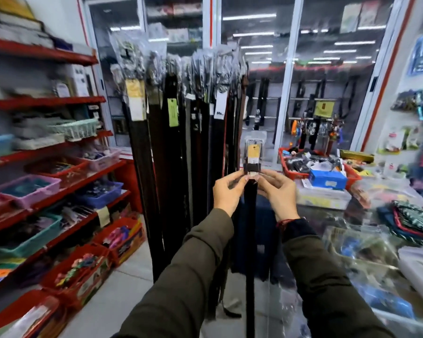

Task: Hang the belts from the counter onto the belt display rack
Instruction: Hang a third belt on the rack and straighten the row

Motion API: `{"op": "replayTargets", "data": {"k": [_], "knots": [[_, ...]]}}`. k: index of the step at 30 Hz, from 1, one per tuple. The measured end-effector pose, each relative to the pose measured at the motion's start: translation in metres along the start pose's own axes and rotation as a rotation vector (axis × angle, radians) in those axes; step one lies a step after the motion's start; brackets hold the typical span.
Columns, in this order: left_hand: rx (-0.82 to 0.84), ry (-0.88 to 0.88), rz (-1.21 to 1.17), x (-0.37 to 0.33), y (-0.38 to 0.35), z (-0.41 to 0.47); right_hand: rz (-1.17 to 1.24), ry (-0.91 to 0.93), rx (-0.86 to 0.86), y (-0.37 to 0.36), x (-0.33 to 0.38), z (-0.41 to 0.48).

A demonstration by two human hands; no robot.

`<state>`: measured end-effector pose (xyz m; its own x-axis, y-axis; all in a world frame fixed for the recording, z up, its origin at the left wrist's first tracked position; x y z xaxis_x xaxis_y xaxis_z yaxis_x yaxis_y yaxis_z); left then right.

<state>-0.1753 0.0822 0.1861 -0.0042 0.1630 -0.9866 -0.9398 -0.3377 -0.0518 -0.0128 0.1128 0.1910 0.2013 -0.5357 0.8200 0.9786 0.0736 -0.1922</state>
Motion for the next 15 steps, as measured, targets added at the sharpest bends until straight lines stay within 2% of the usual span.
{"op": "replayTargets", "data": {"k": [5, 15], "knots": [[-0.101, -0.121, -0.090, -0.070, 0.017, 0.014, 0.062, 0.128, 0.070, -0.040, 0.057, 0.044], [-0.107, -0.268, -0.323, -0.167, 0.025, 0.034, 0.204, 0.246, 0.079, -0.077, 0.131, 0.102]]}}
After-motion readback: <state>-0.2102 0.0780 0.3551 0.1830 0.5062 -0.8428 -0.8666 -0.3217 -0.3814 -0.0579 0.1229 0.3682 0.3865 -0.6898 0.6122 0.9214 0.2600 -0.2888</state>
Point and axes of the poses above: each hand's wrist, its own z-axis towards the middle knuckle, its own y-axis out of the back of the hand, x = y × z, the point moved 10 cm from there along z, towards the middle knuckle, and after that the axes turned 12 degrees about y, right-handed, at the moved point
